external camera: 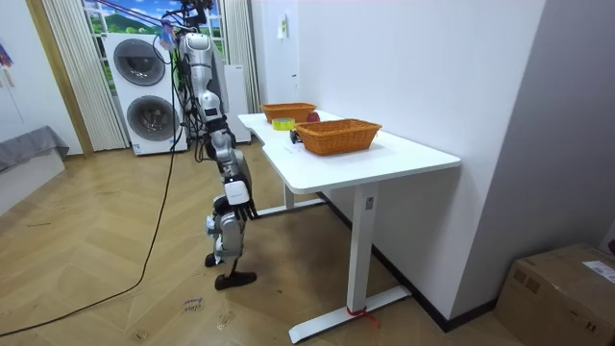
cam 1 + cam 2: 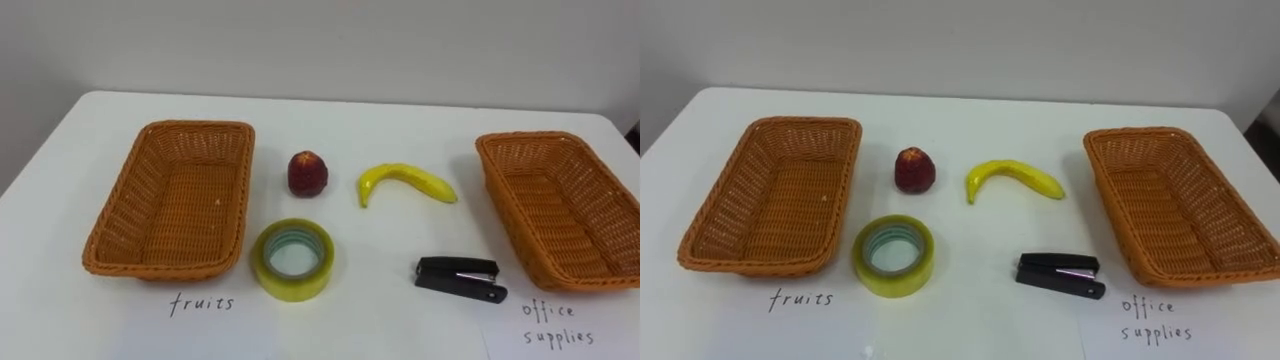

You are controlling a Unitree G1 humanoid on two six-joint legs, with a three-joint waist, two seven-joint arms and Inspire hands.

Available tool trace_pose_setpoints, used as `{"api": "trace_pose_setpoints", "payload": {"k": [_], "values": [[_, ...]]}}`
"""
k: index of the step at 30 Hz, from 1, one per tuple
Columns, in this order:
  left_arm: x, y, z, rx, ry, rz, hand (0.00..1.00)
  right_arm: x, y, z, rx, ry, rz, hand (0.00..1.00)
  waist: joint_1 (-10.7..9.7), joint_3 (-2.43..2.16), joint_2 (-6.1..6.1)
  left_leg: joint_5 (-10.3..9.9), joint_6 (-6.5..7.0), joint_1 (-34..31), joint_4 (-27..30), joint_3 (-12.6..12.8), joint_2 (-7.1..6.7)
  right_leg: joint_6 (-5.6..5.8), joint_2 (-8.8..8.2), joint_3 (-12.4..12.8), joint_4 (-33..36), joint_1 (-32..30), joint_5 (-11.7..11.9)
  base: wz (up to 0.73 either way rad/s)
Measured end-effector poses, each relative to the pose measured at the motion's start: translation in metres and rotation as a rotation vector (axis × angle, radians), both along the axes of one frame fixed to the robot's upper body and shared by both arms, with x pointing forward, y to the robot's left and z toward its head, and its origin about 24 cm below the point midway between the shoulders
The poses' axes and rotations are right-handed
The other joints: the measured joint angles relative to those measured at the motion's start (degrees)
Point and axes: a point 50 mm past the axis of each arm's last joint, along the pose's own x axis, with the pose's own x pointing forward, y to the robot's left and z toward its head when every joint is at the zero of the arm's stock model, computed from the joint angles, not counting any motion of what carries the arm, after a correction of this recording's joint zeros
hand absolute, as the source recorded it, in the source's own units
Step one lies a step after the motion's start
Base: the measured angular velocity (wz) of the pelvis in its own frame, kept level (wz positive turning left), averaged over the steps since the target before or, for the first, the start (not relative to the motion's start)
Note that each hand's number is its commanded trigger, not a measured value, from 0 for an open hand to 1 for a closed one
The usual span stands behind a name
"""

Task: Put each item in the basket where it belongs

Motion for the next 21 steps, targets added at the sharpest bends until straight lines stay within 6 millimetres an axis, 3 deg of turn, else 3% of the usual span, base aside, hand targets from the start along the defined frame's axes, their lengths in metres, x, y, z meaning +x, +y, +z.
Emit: {"api": "trace_pose_setpoints", "payload": {"k": [14,19,21], "values": [[-0.011,0.015,0.004,0.039,-0.002,0.097,0.0,-0.012,-0.021,0.006,-0.097,-0.039,-0.34,0.0,-1.59,-0.23,-0.73,0.02,0.0,0.59,-0.2,0.45,-0.03,0.03,0.18,1.24,-0.14,0.08,-0.04,-0.01],[-0.019,0.021,0.007,0.062,0.005,0.149,0.0,-0.014,-0.038,0.012,-0.172,-0.064,-0.558,0.0,-2.58,-0.4,-0.93,0.01,0.0,0.79,-0.35,1.03,0.04,0.03,0.25,1.75,-0.13,-0.07,-0.05,-0.06],[-0.024,0.021,0.007,0.071,0.012,0.152,0.0,-0.017,-0.042,0.013,-0.188,-0.072,-0.668,0.0,-3.84,-0.42,-0.95,0.01,0.0,0.8,-0.37,1.07,0.02,0.03,0.24,1.78,-0.14,-0.07,-0.05,0.0]]}}
